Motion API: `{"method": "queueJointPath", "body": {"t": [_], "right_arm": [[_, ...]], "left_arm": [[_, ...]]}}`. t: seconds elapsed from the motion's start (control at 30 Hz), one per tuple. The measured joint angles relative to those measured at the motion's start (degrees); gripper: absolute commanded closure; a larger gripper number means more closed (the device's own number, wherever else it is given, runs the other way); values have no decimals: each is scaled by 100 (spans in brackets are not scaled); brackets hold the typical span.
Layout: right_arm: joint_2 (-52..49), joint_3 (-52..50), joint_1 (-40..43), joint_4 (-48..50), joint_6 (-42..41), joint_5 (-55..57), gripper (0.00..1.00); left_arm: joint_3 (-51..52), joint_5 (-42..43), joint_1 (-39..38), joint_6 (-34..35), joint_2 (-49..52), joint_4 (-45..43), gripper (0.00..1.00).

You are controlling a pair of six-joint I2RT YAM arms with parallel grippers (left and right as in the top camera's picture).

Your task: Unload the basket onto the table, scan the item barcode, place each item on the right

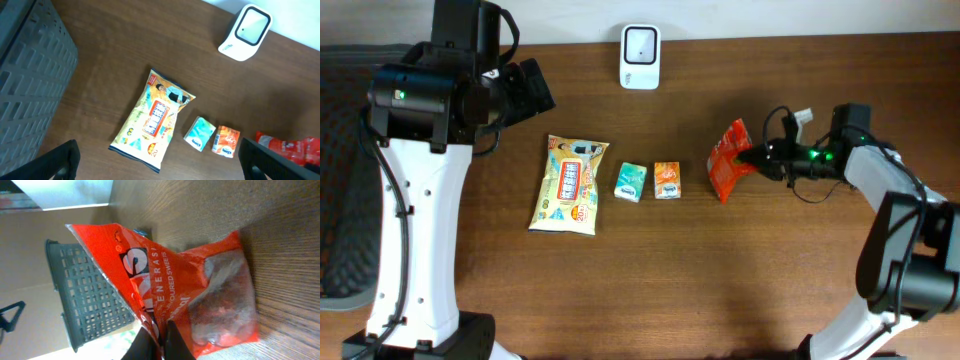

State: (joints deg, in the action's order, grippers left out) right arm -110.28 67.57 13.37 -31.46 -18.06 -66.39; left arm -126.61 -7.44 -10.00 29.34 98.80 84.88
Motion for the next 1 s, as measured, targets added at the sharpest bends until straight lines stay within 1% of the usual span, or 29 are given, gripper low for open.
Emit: {"method": "queueJointPath", "body": {"t": [0.03, 0.07, 0.13, 0.17, 0.23, 0.3, 0.33, 0.4, 0.43, 0.5, 0.53, 0.57, 0.6, 0.63, 0.7, 0.73, 0.77, 0.8, 0.83, 0.87, 0.9, 0.97, 1.0], "right_arm": [[-81, 2, 31, 2, -26, -31, 96], [-81, 2, 83, -63, -46, 168, 95], [-94, 11, 535, -531, -105, 1250, 85], [-101, 24, 750, -702, -92, 1657, 83], [-131, 254, 1134, -1346, 52, 2435, 78], [-197, 973, 1259, -2476, 227, 3226, 57], [-199, 1482, 1244, -3086, 293, 3637, 50], [-173, 2444, 1187, -3954, 409, 4133, 45], [-153, 2835, 1058, -4417, 645, 4295, 46], [-153, 2968, 660, -4568, 953, 4435, 69], [-155, 2957, 321, -4395, 1051, 4483, 89], [-155, 2868, -162, -3884, 1071, 4680, 94], [-157, 2715, -485, -3672, 942, 4996, 94], [-144, 2402, -732, -3289, 577, 5530, 93], [-179, 1613, -1001, -2457, 282, 5993, 92], [-173, 1252, -1051, -1926, 219, 6067, 89], [-109, 693, -1064, -1062, 151, 6201, 89], [4, 479, -1064, -691, 153, 6251, 90], [68, 330, -1058, -551, 83, 6384, 90], [85, 293, -1051, -557, -11, 6544, 89], [85, 332, -1010, -785, -66, 6699, 89], [44, 695, -767, -1600, -136, 7058, 87], [-4, 1154, -610, -2164, -142, 7267, 85]], "left_arm": [[0, 0, 0, 0, 0, 0, 1], [0, 2, 0, 0, 0, 0, 1], [0, 2, 0, 0, 0, -2, 1], [0, 4, 0, 0, 0, 0, 1], [0, 0, 0, 0, 0, 2, 1], [0, 0, 0, 0, 0, 2, 1], [0, 4, 0, 0, 0, 0, 1], [0, 0, 0, 0, 0, 7, 1], [0, 0, 0, 0, 0, 0, 1], [0, 2, 0, 0, 0, 2, 1], [0, 0, 0, 0, 0, -2, 1], [0, 0, 0, 0, 0, 4, 1], [0, 0, 0, 0, 0, 7, 1], [0, 2, 0, 0, 2, 2, 1], [0, 2, 0, 0, 2, 4, 1], [0, -2, 0, 0, 2, -2, 1], [0, 0, 0, 0, 2, 9, 1], [0, 2, 0, 0, 2, -2, 1], [0, 0, 0, 0, 2, -2, 1], [0, 0, 0, 0, 2, 0, 1], [0, 0, 0, 0, 2, 0, 1], [0, 0, 0, 0, 0, -4, 1], [0, 2, 0, 0, 2, 0, 1]]}}
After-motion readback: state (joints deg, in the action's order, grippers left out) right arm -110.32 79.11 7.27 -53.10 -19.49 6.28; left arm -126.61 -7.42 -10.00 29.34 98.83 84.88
